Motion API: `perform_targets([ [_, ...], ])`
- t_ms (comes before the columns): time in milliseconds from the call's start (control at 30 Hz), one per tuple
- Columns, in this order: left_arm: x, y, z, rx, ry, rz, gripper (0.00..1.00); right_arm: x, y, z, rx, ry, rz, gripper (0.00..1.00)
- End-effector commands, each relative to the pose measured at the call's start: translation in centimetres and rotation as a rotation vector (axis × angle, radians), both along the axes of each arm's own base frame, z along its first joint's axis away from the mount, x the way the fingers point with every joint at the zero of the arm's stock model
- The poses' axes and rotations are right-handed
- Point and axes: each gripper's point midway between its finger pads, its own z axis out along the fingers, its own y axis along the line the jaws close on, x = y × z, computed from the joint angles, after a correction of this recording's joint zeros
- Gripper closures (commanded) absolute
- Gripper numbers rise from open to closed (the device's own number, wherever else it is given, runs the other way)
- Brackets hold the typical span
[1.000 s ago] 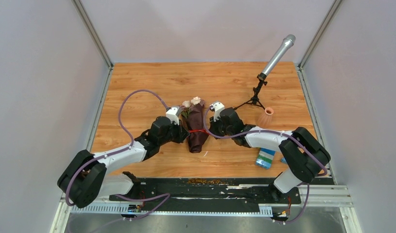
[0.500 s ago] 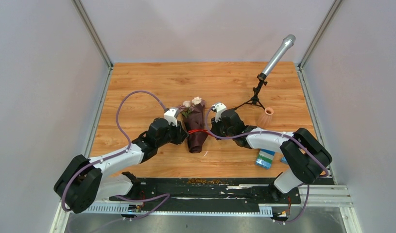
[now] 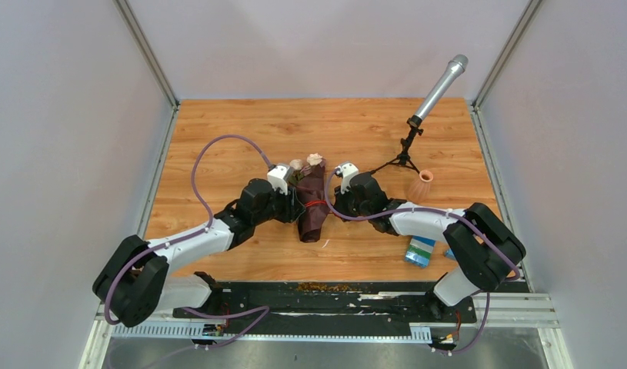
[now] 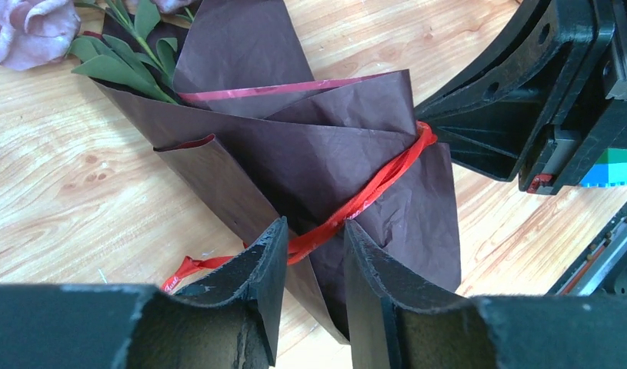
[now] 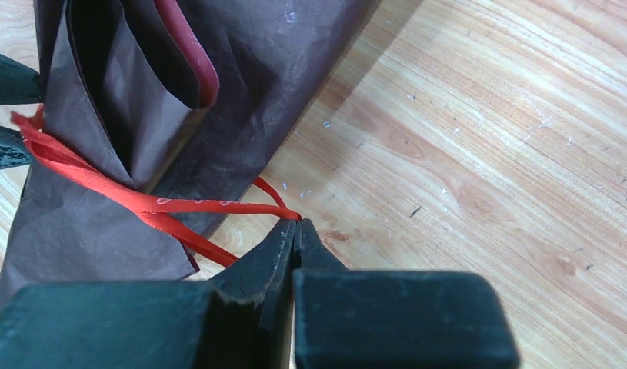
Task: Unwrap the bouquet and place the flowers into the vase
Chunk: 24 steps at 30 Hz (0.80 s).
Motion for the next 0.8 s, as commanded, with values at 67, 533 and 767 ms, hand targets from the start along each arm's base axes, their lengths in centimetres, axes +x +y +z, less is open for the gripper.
perform_targets([
  [67, 1.2, -1.0, 2.4, -0.035, -0.076, -0.024, 0.7, 0.4, 0.4, 1.0, 0.02, -0.023, -0.002, 1.0],
  [533, 0.8, 2.0, 1.0, -0.006, -0.051, 0.11, 1.0, 1.4, -2.4, -0.8, -0.069, 0.015, -0.19, 1.0],
  [767, 0.2, 4.2, -1.1, -0.017, 0.04, 0.21, 1.0, 1.1, -3.3, -2.2, -0.096, 0.063, -0.251, 1.0],
])
